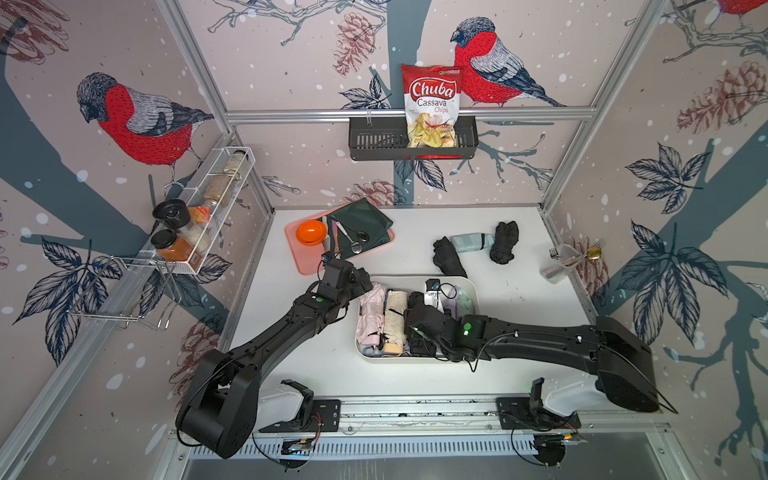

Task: Put the umbrella into the storage box
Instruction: Place the umbrella in the storage box.

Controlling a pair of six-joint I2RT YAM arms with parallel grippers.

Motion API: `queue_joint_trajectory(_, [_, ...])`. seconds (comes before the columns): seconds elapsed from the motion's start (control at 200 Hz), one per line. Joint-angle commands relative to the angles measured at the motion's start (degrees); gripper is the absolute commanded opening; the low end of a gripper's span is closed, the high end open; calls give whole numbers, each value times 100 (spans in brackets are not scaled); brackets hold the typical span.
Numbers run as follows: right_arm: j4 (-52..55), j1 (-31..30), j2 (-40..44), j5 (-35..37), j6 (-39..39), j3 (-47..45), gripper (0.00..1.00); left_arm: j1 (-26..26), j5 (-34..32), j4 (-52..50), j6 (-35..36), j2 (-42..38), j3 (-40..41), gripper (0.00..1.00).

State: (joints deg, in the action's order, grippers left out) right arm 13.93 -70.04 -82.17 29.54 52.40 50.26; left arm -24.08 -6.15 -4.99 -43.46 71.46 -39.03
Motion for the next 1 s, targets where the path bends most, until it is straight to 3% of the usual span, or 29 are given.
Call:
queue_joint_trajectory(0.0, [-191,88,264,22,-114,-88,91,17,-9,192,40,-41,-44,98])
queue_joint_trajectory(0.13, [-604,272,665,-278,-154,-398,92,17,-35,174,48,-44,-40,98])
queue_joint_trajectory(0.22, [-764,429,868,-419,-103,-612,88,12,-35,170,48,-38,-37,98])
queue_joint_trajectory(0.33, [-927,647,974,-685,-20,-863,77,17,-29,170,57,-18,-47,98])
queue_joint_trajectory(0.545, [-1287,781,770,-1307,-112,-1006,65,17,-27,159,48,-18,-46,98])
queue_joint_trajectory(0.85, [-1640,727,283,-2006,-301,-953,33,17,214,255,14,74,19,98])
queue_joint_trajectory(0.996, [-1622,737,-28,-2180,-310,-876,31,13,293,326,-38,123,110,98])
